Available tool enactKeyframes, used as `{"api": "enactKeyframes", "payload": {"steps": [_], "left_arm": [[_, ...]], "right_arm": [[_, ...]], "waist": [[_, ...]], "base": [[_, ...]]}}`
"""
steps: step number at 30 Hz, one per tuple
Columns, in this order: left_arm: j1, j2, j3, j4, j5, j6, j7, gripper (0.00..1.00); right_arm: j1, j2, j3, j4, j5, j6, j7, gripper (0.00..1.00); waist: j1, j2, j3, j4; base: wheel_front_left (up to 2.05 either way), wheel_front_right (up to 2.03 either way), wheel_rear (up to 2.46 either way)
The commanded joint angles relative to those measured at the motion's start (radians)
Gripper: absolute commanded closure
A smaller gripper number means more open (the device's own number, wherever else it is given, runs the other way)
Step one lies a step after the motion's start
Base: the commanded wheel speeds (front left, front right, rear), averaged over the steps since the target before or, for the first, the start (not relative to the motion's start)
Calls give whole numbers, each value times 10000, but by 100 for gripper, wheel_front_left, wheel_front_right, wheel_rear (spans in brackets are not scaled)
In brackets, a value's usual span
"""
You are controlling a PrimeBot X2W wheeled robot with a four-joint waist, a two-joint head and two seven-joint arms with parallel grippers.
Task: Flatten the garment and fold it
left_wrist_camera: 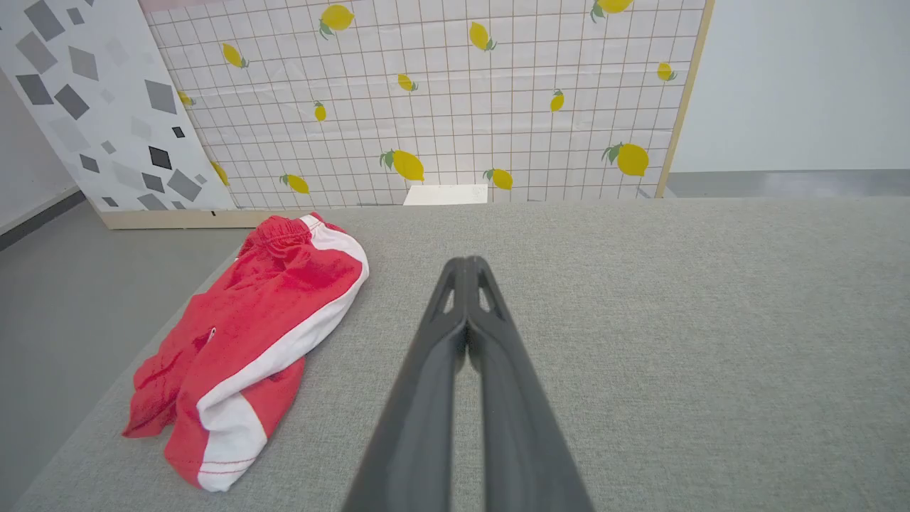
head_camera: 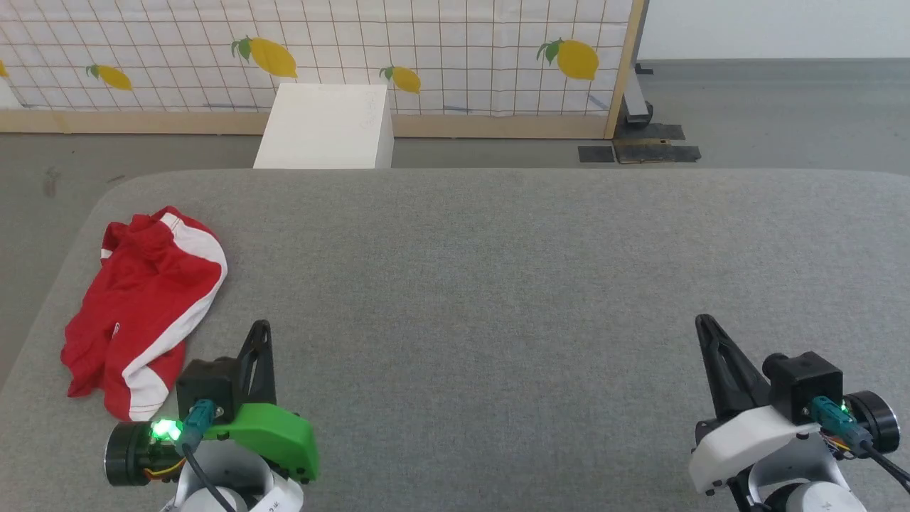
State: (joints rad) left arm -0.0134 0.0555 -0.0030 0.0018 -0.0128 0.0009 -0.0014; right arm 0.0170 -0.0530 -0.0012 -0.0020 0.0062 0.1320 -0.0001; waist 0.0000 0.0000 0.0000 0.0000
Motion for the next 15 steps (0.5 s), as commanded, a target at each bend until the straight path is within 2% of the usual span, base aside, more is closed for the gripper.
{"api": "enactKeyframes", "payload": {"steps": [1,3,4,15], "left_arm": [[134,-53,30,-18,128,-9,14,100],[134,-53,30,-18,128,-9,14,100],[0,0,4,0,0,0,0,0],[5,6,-36,3,-54,-5,1,0]], "right_arm": [[-170,28,12,20,-62,-13,1,100],[-170,28,12,20,-62,-13,1,100],[0,0,2,0,0,0,0,0],[-8,-7,-6,7,-4,1,-1,0]], "waist": [[0,0,0,0],[0,0,0,0],[0,0,0,0],[0,0,-3,-2]], "base": [[0,0,0],[0,0,0],[0,0,0],[0,0,0]]}}
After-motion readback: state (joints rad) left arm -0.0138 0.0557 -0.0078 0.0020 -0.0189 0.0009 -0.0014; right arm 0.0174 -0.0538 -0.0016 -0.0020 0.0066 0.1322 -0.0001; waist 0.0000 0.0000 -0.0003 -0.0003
